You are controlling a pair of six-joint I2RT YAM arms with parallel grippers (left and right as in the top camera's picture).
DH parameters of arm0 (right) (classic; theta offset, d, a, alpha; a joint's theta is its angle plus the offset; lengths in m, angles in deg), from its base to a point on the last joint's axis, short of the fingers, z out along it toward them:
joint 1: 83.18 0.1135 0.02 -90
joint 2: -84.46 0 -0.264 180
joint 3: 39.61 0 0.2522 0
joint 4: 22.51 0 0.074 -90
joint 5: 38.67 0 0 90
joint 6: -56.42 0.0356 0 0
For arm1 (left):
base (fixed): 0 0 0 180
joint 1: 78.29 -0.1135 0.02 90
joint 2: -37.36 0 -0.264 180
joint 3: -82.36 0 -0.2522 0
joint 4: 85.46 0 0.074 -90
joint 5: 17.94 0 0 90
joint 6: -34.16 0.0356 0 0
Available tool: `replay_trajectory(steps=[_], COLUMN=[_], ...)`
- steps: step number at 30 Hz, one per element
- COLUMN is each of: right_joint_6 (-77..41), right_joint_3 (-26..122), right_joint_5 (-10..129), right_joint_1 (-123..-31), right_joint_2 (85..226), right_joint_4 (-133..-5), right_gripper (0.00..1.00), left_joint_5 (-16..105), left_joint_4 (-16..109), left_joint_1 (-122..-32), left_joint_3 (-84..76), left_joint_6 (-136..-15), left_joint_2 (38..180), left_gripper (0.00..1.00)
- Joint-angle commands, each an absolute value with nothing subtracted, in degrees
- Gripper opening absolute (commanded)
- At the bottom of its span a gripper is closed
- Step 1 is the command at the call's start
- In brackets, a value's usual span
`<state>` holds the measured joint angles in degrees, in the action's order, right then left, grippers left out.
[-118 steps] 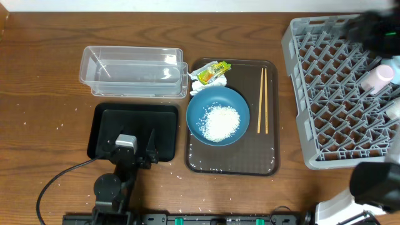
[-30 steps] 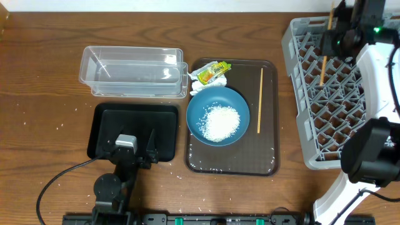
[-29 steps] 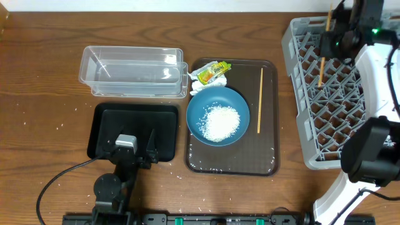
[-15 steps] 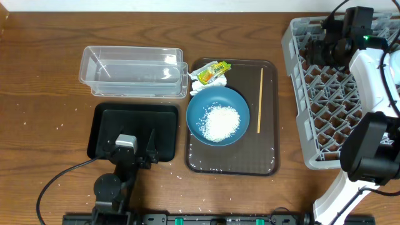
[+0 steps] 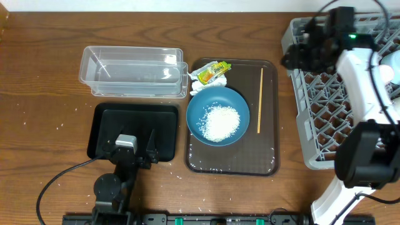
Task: Sort waste into correct bins and load items into the dishwasher rack
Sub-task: 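Reach the right gripper back to the tray and grasp the second chopstick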
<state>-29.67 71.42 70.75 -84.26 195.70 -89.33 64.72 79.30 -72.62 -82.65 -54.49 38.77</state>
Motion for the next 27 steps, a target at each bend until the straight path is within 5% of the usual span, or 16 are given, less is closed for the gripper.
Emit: replay_trajectory(steps=[1,11,22,27], right_joint_6=[-23.7,-9.0,-6.8,-6.8], right_joint_3=[69.8,59.3,57.7,57.7], right_joint_5=[65.3,43.4,45.6,47.2], right_joint_1=[-79.3,-68.0,-67.0,-66.9], right_joint_2=[195.4,200.4,207.3,208.0], right_joint_4=[-89.2,-79.8,-76.5,-76.3], right_gripper=[0.56,0.5,0.42,0.17], left_joint_5=[63.9,63.9,63.9,63.9], left_joint_4=[77.4,77.4,77.4,77.4], left_joint_1=[-72.9,-72.9,-72.9,-72.9], left_joint_3=[-83.7,-83.7,-83.7,-83.7], left_joint_6=[-54.4,-54.4,-54.4,-54.4], left_joint_2=[38.7,38.7,38.7,38.7], left_gripper=[0.9,0.9,0.9,0.9])
